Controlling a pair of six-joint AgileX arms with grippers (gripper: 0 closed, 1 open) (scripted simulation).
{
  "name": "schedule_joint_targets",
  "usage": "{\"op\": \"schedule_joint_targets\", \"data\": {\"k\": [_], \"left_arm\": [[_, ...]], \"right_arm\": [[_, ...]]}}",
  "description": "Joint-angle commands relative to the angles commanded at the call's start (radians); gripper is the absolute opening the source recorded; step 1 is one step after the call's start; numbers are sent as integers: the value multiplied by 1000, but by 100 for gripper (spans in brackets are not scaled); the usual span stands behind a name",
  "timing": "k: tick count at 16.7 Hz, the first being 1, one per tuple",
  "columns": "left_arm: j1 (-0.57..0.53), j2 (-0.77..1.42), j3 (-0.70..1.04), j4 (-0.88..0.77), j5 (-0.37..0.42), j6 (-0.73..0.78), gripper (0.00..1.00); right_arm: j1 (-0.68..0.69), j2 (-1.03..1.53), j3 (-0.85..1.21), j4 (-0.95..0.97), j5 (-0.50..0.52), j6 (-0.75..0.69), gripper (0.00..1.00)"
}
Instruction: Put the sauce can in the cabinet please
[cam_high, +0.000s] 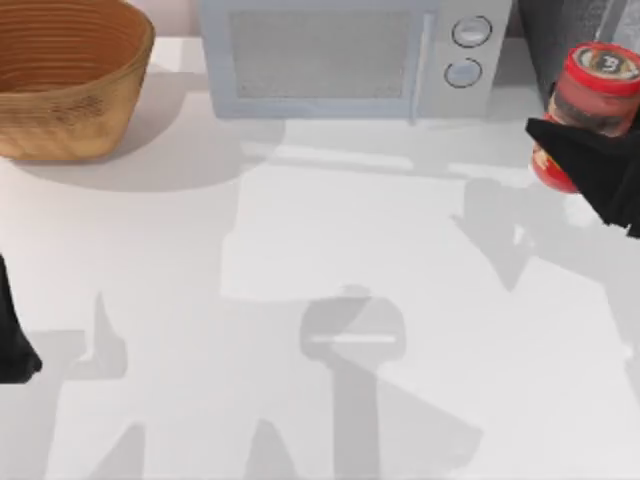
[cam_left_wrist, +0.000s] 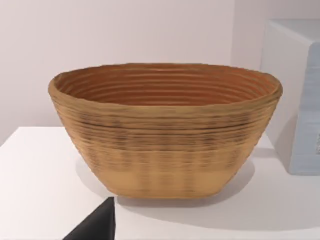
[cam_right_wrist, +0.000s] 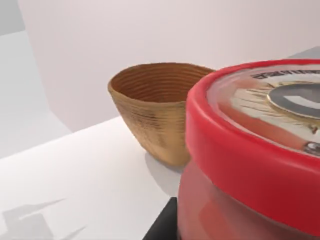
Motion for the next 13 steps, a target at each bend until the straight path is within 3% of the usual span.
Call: {"op": "schedule_joint_targets", "data": {"k": [5,13], "left_arm": [[0,0,0,0,0,0,100],[0,0,0,0,0,0,100]], "right_arm": [[-31,-351,-114,-172,255,-18,0],[-52,-1118,-381,-543,690,-76,0]]}}
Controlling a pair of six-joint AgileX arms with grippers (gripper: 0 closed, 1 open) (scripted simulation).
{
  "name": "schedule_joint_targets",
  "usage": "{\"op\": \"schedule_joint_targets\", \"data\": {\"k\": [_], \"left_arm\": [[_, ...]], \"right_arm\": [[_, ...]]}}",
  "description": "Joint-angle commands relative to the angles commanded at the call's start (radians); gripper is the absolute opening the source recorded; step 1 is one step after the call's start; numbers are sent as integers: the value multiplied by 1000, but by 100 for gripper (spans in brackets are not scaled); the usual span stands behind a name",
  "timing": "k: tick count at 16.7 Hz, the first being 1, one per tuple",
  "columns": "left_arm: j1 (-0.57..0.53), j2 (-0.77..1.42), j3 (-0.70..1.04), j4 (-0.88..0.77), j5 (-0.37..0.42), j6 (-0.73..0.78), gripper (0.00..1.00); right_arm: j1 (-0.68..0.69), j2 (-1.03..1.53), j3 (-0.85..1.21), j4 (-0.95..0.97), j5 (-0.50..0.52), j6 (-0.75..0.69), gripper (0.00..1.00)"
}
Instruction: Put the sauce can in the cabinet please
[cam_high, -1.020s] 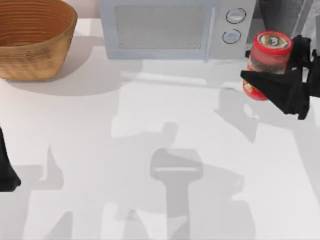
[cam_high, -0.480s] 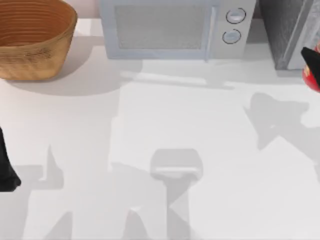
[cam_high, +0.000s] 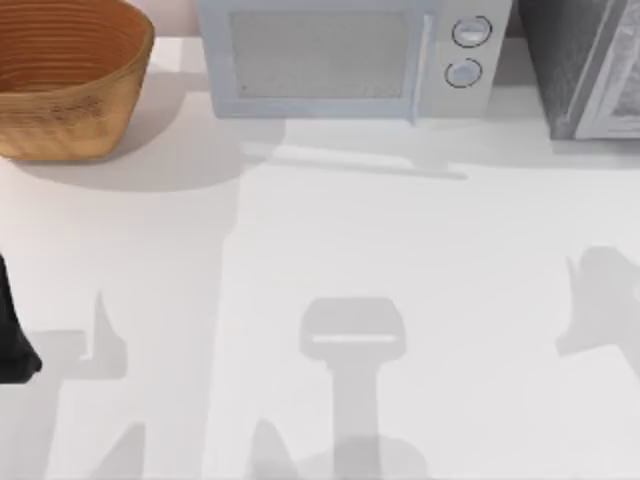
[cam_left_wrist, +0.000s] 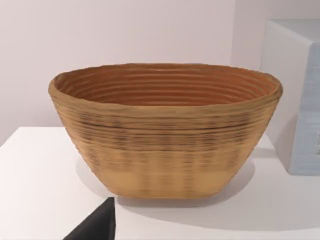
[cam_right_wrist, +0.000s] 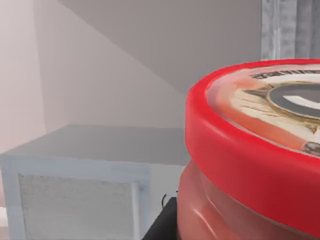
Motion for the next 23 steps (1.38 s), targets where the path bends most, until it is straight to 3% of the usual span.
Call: {"op": "schedule_joint_targets", "data": {"k": [6,14,18,23], "left_arm": [[0,0,0,0,0,0,100],[0,0,0,0,0,0,100],[0,0,0,0,0,0,100],[0,0,0,0,0,0,100]], "right_arm": [[-14,-251,-180,-245,237,-80,0],[-13,-246,-182,-259,251,-83,0],[-4,-127,-43,-307,278,-83,0],[25,92,289,-389,311,-78,0]]}}
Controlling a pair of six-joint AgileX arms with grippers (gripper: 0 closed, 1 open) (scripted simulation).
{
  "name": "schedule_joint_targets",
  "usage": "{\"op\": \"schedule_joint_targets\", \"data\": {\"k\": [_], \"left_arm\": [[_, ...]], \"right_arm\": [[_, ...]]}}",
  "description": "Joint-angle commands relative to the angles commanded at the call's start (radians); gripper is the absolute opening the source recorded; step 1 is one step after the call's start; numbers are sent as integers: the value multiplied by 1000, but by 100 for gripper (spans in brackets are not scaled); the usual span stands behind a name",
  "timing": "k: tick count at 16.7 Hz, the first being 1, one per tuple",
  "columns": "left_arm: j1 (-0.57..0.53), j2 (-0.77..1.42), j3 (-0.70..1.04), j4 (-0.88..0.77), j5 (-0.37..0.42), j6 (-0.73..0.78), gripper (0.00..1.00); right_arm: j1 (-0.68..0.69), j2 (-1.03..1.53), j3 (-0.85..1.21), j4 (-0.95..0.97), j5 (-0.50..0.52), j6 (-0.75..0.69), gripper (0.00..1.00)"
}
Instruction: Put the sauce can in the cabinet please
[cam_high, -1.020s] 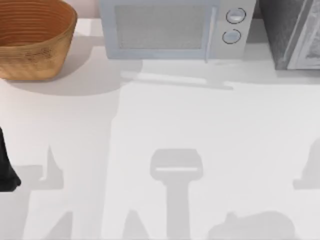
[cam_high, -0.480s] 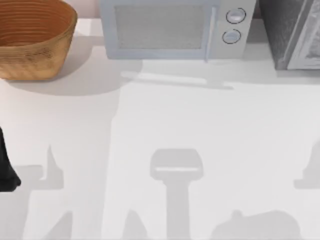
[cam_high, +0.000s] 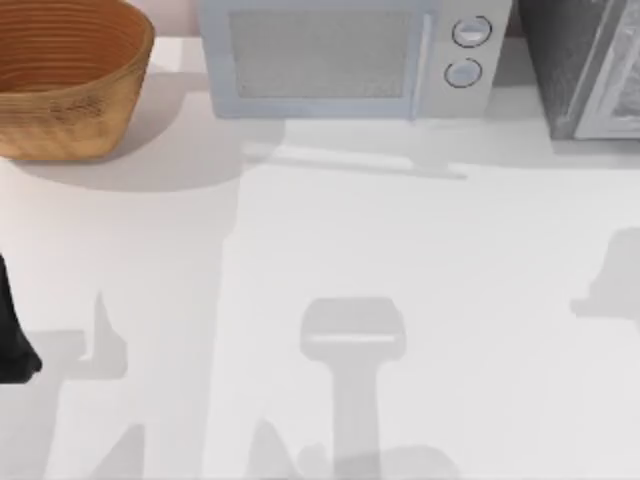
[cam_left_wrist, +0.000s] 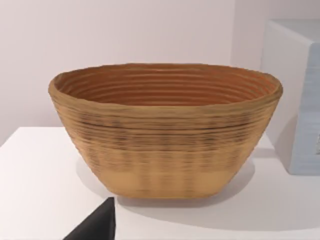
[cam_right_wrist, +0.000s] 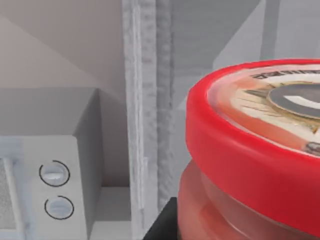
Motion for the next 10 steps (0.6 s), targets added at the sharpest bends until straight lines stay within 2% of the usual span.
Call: {"op": "schedule_joint_targets", "data": {"k": [10], "left_arm": [[0,0,0,0,0,0,100]], "right_arm": [[62,415,550,-165,56,11,0]]}}
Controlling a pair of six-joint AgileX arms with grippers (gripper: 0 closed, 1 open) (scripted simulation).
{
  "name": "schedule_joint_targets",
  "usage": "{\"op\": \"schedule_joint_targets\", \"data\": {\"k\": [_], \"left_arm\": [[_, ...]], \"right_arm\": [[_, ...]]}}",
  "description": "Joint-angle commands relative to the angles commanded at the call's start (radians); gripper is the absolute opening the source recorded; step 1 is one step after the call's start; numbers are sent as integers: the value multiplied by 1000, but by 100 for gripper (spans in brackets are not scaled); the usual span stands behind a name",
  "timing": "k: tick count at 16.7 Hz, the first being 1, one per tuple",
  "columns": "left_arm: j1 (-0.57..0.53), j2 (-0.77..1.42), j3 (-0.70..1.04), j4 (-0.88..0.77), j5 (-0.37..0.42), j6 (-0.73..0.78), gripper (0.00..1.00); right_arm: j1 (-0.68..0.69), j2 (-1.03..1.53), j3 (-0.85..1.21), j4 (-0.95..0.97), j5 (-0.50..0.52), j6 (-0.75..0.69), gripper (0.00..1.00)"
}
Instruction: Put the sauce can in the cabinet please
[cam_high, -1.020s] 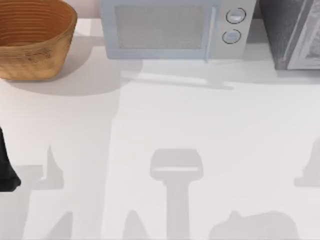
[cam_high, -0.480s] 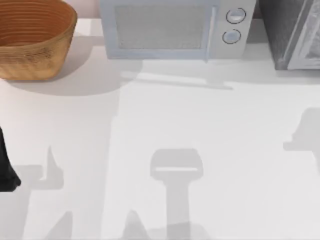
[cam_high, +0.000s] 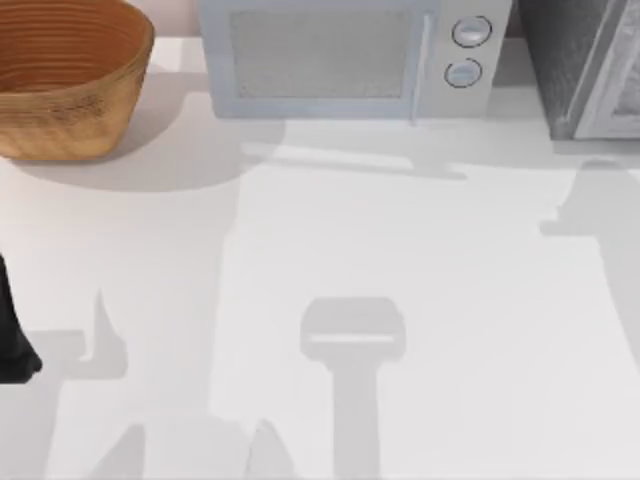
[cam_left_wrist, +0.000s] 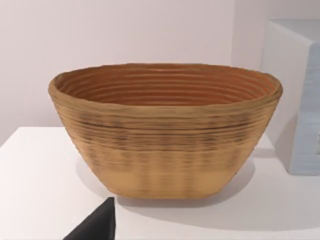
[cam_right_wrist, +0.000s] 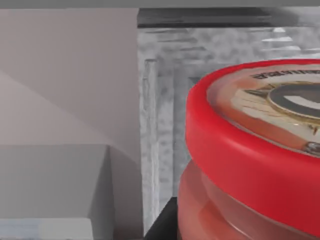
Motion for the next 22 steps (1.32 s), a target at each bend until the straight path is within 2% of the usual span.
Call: {"op": "schedule_joint_targets", "data": {"k": [13,16,22], "left_arm": [[0,0,0,0,0,0,100],[0,0,0,0,0,0,100],[0,0,0,0,0,0,100]], "right_arm": [[82,537,750,-207,73,-2,0],[89,583,827,-219,82,-1,0],[86,583,830,-219,82,1,0]]}}
